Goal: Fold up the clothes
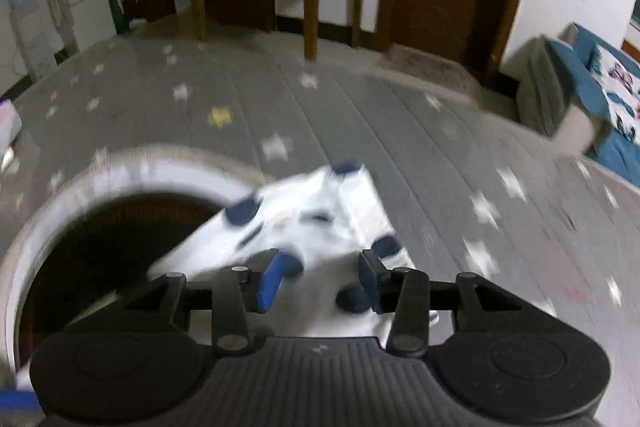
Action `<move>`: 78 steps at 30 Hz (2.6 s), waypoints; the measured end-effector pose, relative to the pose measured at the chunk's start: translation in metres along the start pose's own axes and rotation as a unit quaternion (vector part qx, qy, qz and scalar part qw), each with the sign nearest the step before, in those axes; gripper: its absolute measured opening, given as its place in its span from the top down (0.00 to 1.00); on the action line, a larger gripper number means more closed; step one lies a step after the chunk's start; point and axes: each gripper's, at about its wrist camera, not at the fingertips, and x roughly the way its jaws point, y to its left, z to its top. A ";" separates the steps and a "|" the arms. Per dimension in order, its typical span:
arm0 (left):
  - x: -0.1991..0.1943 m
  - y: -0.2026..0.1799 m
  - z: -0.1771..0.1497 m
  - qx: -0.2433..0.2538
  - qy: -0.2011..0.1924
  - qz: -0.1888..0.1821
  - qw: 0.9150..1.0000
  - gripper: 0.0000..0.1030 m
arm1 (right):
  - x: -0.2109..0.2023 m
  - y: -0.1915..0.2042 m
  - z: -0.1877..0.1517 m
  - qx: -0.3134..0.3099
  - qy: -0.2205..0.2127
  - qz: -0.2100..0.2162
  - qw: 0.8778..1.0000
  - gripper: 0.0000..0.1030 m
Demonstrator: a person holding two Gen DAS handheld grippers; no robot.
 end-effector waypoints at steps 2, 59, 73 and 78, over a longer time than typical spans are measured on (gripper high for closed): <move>-0.002 0.003 0.000 -0.004 -0.002 0.007 1.000 0.65 | 0.005 0.006 0.019 0.015 -0.023 0.011 1.000 0.58; -0.022 -0.139 -0.062 0.189 0.063 -0.167 0.966 0.42 | -0.130 -0.158 -0.063 0.127 -0.087 -0.110 0.982 0.50; -0.009 -0.199 -0.115 0.303 0.088 -0.226 0.922 0.51 | -0.096 -0.188 -0.110 0.160 0.010 -0.108 0.981 0.55; -0.004 -0.199 -0.115 0.316 0.092 -0.237 0.914 0.78 | -0.084 -0.182 -0.110 0.142 -0.001 -0.124 0.982 0.80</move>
